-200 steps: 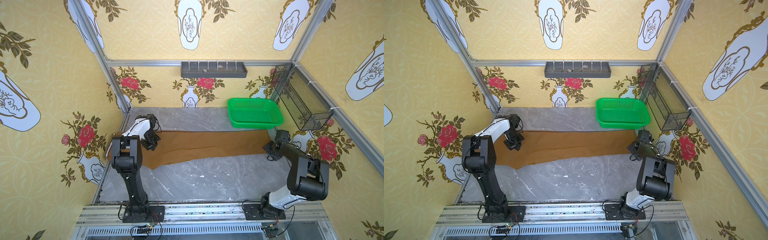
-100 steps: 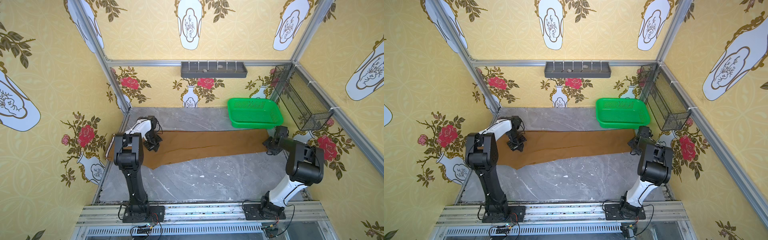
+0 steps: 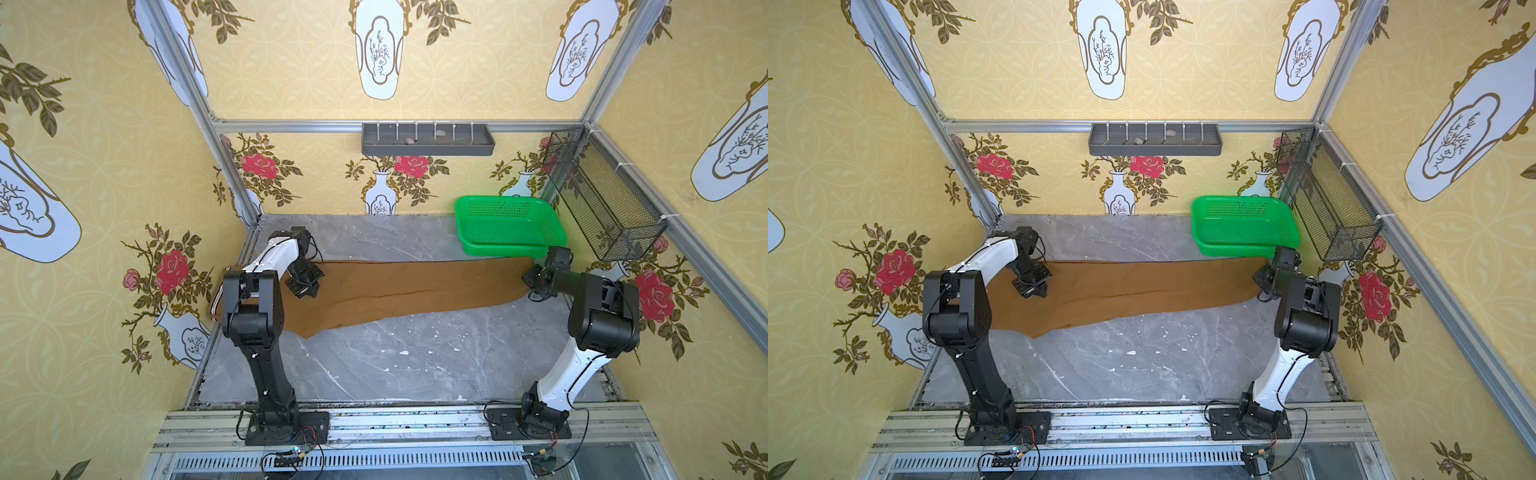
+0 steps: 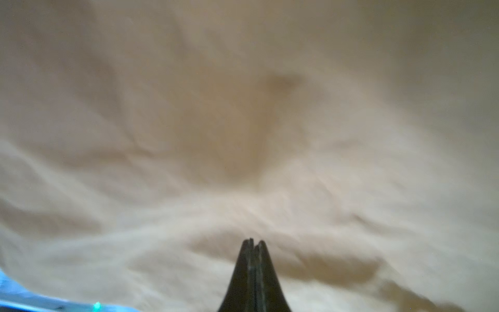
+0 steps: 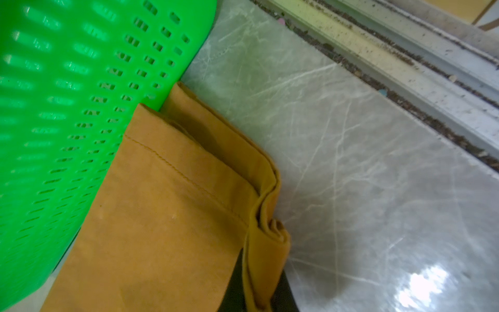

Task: Roll up the long pants
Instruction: Fold the long pant at the center of the board.

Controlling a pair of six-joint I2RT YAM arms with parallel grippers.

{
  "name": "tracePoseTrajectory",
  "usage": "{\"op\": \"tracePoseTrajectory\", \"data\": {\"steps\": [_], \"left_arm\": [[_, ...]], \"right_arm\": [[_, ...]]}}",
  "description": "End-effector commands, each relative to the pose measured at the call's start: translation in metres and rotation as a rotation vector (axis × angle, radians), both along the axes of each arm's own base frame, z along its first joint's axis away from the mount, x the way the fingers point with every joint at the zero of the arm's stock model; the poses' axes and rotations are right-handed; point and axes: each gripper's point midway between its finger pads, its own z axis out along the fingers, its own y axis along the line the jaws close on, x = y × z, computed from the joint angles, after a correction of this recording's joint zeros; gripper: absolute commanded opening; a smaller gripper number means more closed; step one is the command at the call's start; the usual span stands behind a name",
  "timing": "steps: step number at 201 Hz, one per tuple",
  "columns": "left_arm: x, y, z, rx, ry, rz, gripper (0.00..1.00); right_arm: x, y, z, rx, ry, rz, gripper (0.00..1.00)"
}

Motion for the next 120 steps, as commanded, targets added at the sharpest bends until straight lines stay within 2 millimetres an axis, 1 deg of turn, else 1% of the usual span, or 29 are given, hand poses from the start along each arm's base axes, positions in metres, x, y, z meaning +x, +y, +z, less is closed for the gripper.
{"op": "tracePoseTrajectory", "data": {"steps": [1, 13, 27, 42, 50, 70, 78, 85, 87, 89, 102, 120], "left_arm": [[0.012, -0.049, 0.020, -0.161, -0.079, -0.006, 0.00], [0.016, -0.079, 0.030, -0.190, -0.110, -0.053, 0.00], [0.019, -0.119, 0.040, -0.234, -0.132, -0.126, 0.00], [0.016, -0.152, 0.042, -0.264, -0.110, -0.191, 0.00], [0.013, -0.166, 0.041, -0.280, -0.094, -0.218, 0.00], [-0.001, -0.193, 0.032, -0.335, -0.039, -0.252, 0.00], [-0.009, -0.200, 0.028, -0.333, -0.011, -0.262, 0.00], [-0.012, -0.200, 0.026, -0.328, 0.005, -0.260, 0.00], [-0.019, -0.208, 0.025, -0.327, 0.012, -0.282, 0.00], [-0.021, -0.211, 0.024, -0.324, 0.016, -0.291, 0.00], [-0.031, -0.217, 0.018, -0.301, 0.044, -0.309, 0.00], [-0.037, -0.226, 0.008, -0.280, 0.062, -0.332, 0.00]], "right_arm": [[-0.040, 0.017, -0.020, 0.055, 0.156, 0.013, 0.00], [-0.045, 0.018, -0.017, 0.042, 0.165, 0.008, 0.00], [-0.053, 0.021, -0.012, 0.022, 0.174, 0.003, 0.00], [-0.060, 0.026, -0.003, 0.011, 0.172, -0.001, 0.00], [-0.062, 0.030, 0.004, -0.005, 0.163, 0.005, 0.00], [-0.067, 0.034, 0.023, -0.042, 0.142, 0.009, 0.00], [-0.068, 0.034, 0.030, -0.048, 0.128, 0.010, 0.00], [-0.069, 0.031, 0.036, -0.059, 0.118, 0.005, 0.00], [-0.069, 0.030, 0.038, -0.063, 0.117, 0.003, 0.00], [-0.069, 0.029, 0.040, -0.068, 0.114, 0.000, 0.00], [-0.068, 0.022, 0.052, -0.096, 0.093, -0.012, 0.00], [-0.068, 0.012, 0.067, -0.119, 0.062, -0.034, 0.00]]}}
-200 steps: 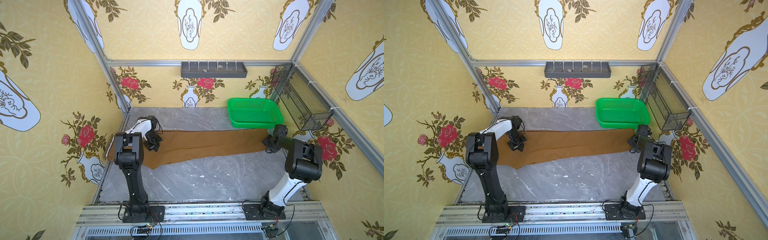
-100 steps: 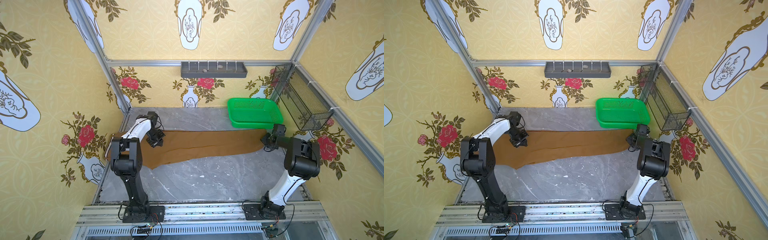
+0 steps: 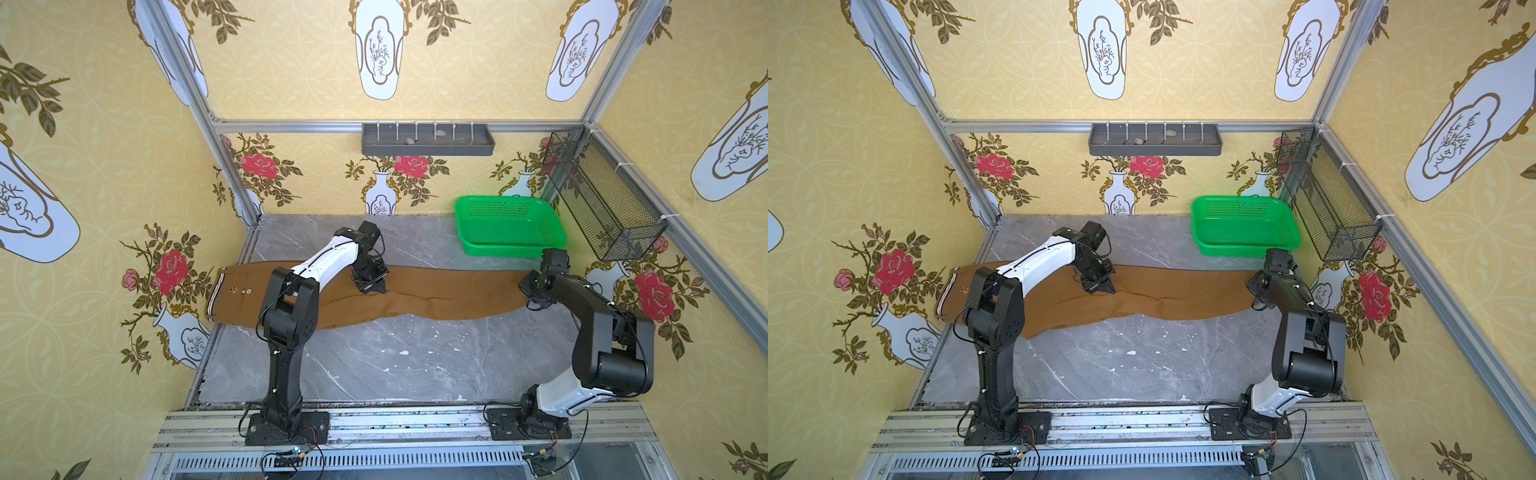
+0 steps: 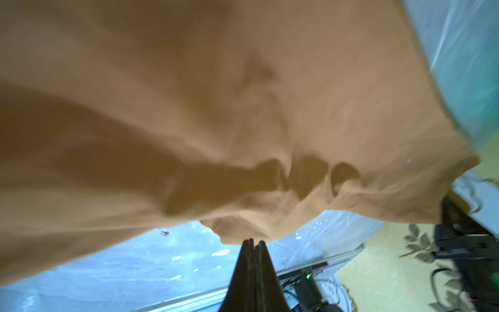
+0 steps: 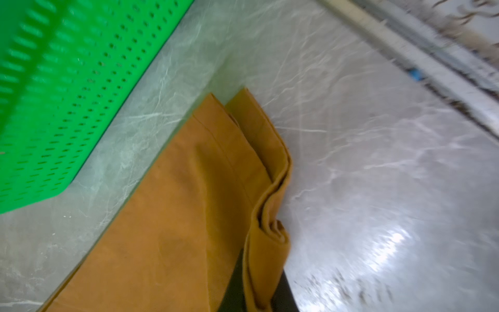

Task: Roll up the long pants
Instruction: Fold the long pant at the center of the board.

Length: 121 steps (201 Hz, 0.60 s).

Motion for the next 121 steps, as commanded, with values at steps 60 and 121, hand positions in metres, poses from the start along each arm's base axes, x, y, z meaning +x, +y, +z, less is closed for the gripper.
{"op": "tracePoseTrajectory", "data": {"steps": [60, 121], "left_arm": [[-0.020, -0.005, -0.049, 0.217, 0.072, -0.084, 0.00], [-0.026, -0.010, -0.068, 0.264, 0.096, -0.116, 0.00]], "right_arm": [[0.012, -0.031, 0.084, -0.111, -0.150, -0.058, 0.00], [0.016, -0.034, 0.146, -0.141, -0.277, -0.069, 0.00]]}}
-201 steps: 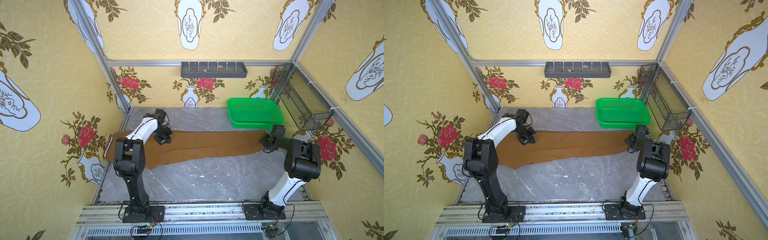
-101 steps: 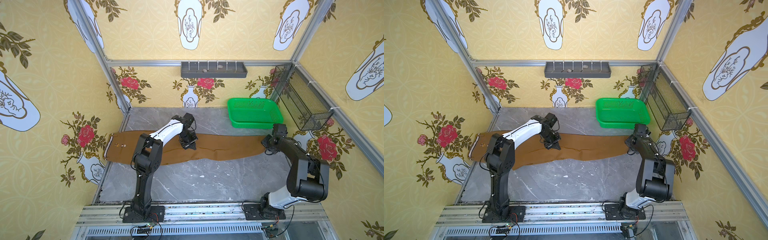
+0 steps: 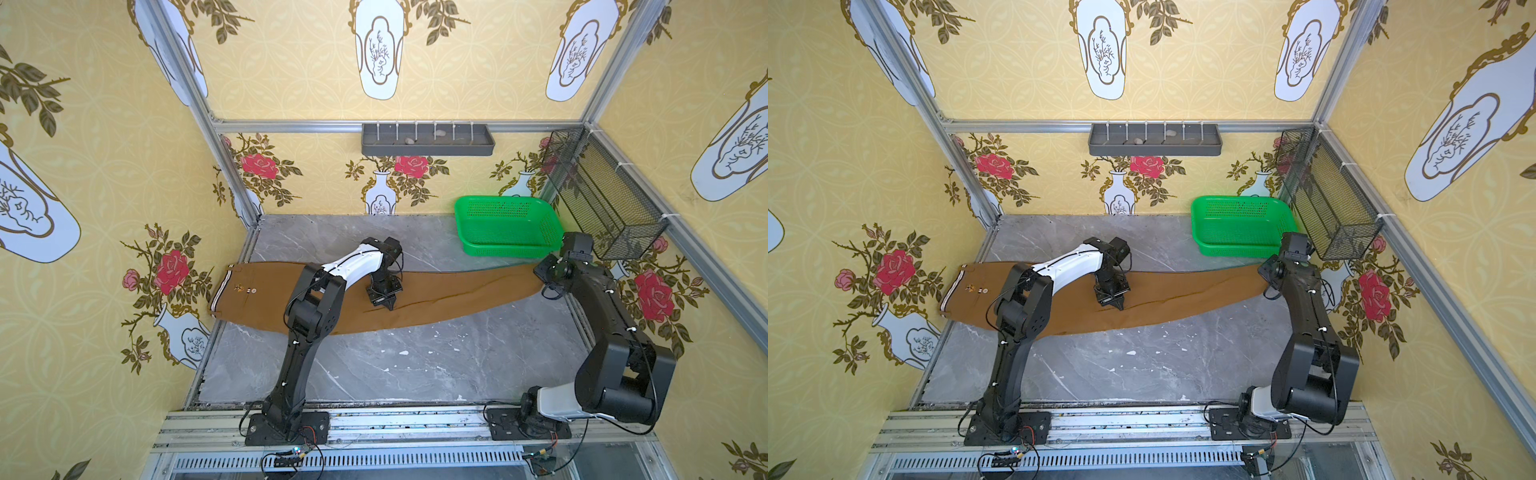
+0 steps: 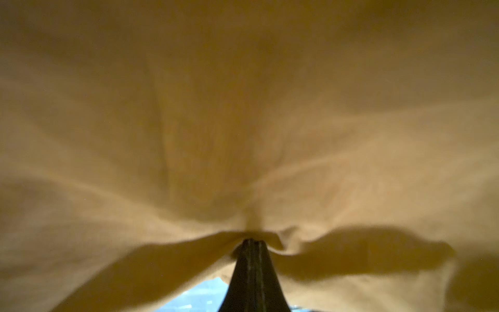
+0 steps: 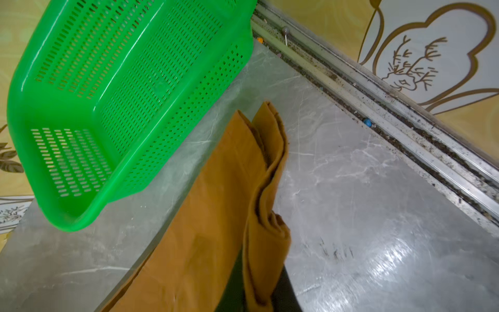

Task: Roll up the long pants
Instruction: Fold the long pant at the center of the board.

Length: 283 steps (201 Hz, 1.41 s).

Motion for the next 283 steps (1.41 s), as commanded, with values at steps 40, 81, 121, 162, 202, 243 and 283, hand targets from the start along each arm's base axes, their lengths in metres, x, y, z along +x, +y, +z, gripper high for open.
{"op": "tracePoseTrajectory", "data": {"steps": [40, 81, 121, 162, 202, 243, 283], "left_arm": [[-0.007, 0.000, -0.022, 0.073, 0.045, -0.047, 0.00], [-0.014, 0.006, -0.033, 0.108, 0.074, -0.063, 0.00], [-0.022, 0.016, -0.037, 0.143, 0.094, -0.088, 0.00], [-0.033, 0.043, -0.043, 0.187, 0.117, -0.084, 0.00], [-0.036, 0.050, -0.052, 0.163, 0.137, -0.056, 0.00], [-0.027, 0.039, -0.057, 0.126, 0.139, -0.061, 0.00], [-0.012, 0.015, -0.061, 0.048, 0.135, -0.032, 0.00]], "right_arm": [[0.005, -0.018, 0.079, -0.081, -0.239, -0.092, 0.00], [-0.014, -0.017, 0.083, -0.100, -0.237, -0.098, 0.00], [-0.024, 0.004, 0.068, -0.011, -0.209, -0.079, 0.00], [-0.043, 0.027, 0.057, -0.026, -0.158, -0.079, 0.00], [-0.045, 0.057, 0.068, -0.003, -0.174, -0.035, 0.00], [-0.009, 0.073, 0.131, -0.091, -0.277, 0.038, 0.00], [0.019, 0.087, 0.188, -0.120, -0.397, 0.092, 0.00]]}}
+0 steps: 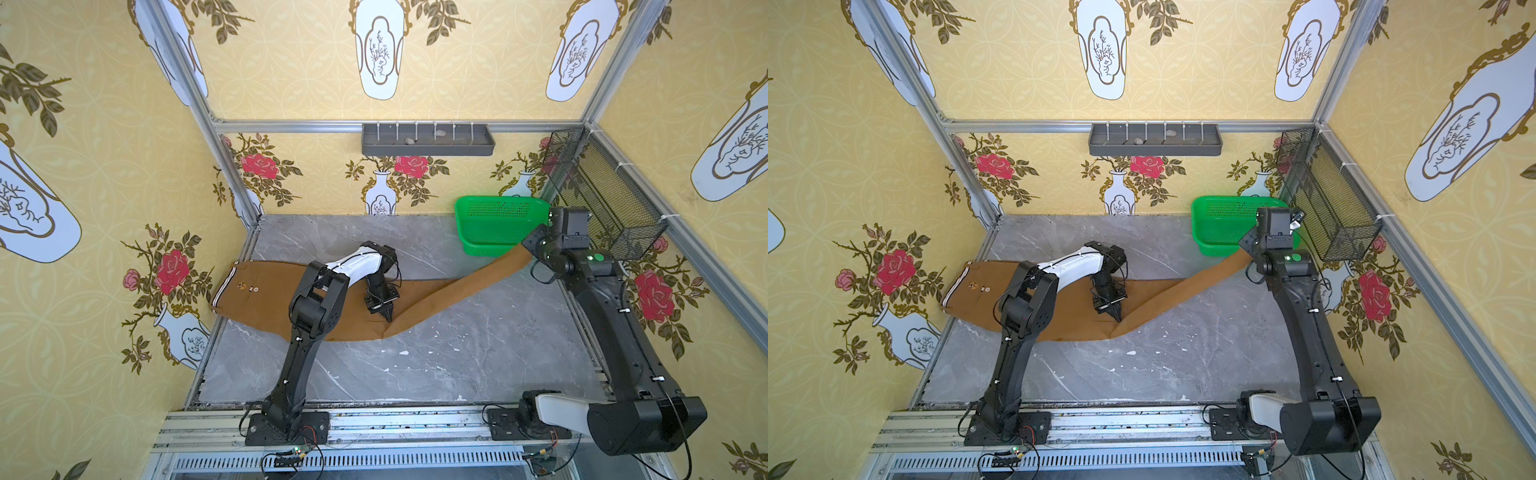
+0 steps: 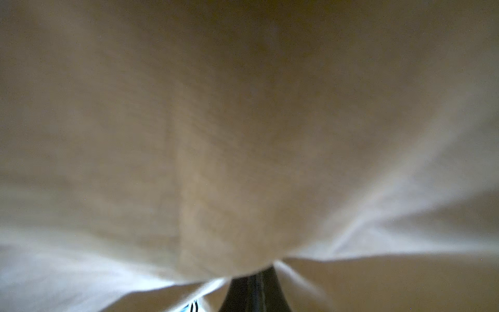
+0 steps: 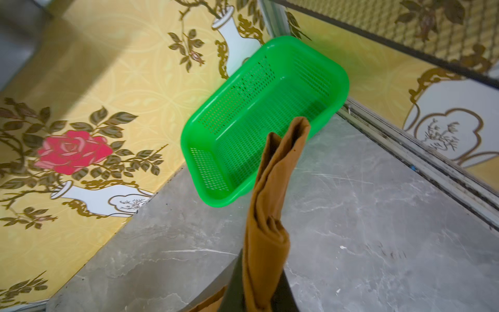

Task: Roll up the long pants
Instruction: Fold the long pant at the center of the board.

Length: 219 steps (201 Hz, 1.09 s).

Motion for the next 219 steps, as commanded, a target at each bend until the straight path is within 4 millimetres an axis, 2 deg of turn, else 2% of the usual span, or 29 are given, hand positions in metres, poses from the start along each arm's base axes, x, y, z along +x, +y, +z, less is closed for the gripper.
{"op": "tracePoseTrajectory", "data": {"steps": [1, 30, 74, 102, 116, 124, 141, 162, 186, 199, 202, 219], "left_arm": [[0.026, 0.004, -0.040, 0.077, -0.109, -0.020, 0.00], [0.051, -0.033, -0.031, -0.013, -0.146, 0.011, 0.00], [0.094, -0.102, 0.007, -0.160, -0.247, 0.043, 0.00], [0.105, -0.139, 0.025, -0.280, -0.255, 0.104, 0.00], [0.107, -0.159, 0.035, -0.398, -0.268, 0.125, 0.00], [0.111, -0.171, 0.047, -0.481, -0.296, 0.140, 0.00], [0.113, -0.171, 0.071, -0.528, -0.370, 0.144, 0.00], [0.116, -0.166, 0.111, -0.584, -0.456, 0.115, 0.00], [0.115, -0.157, 0.162, -0.670, -0.544, 0.116, 0.00], [0.114, -0.139, 0.185, -0.686, -0.585, 0.134, 0.00], [0.115, -0.135, 0.196, -0.700, -0.606, 0.140, 0.00], [0.115, -0.089, 0.218, -0.673, -0.672, 0.199, 0.00]], "right_arm": [[0.017, -0.001, 0.034, -0.055, -0.096, 0.002, 0.00], [0.023, 0.005, 0.053, -0.078, -0.135, 0.019, 0.00], [0.021, -0.004, 0.080, -0.165, -0.183, 0.011, 0.00], [0.018, -0.009, 0.089, -0.199, -0.194, -0.002, 0.00], [0.016, -0.010, 0.089, -0.204, -0.194, -0.004, 0.00], [0.014, -0.011, 0.088, -0.204, -0.192, -0.005, 0.00], [0.013, -0.008, 0.084, -0.188, -0.187, 0.003, 0.00], [0.014, -0.001, 0.078, -0.162, -0.182, 0.028, 0.00], [0.019, 0.025, 0.085, -0.144, -0.218, 0.092, 0.00], [0.027, 0.048, 0.092, -0.125, -0.246, 0.154, 0.00], [0.030, 0.055, 0.093, -0.120, -0.251, 0.168, 0.00], [0.042, 0.098, 0.099, -0.094, -0.286, 0.259, 0.00]]}}
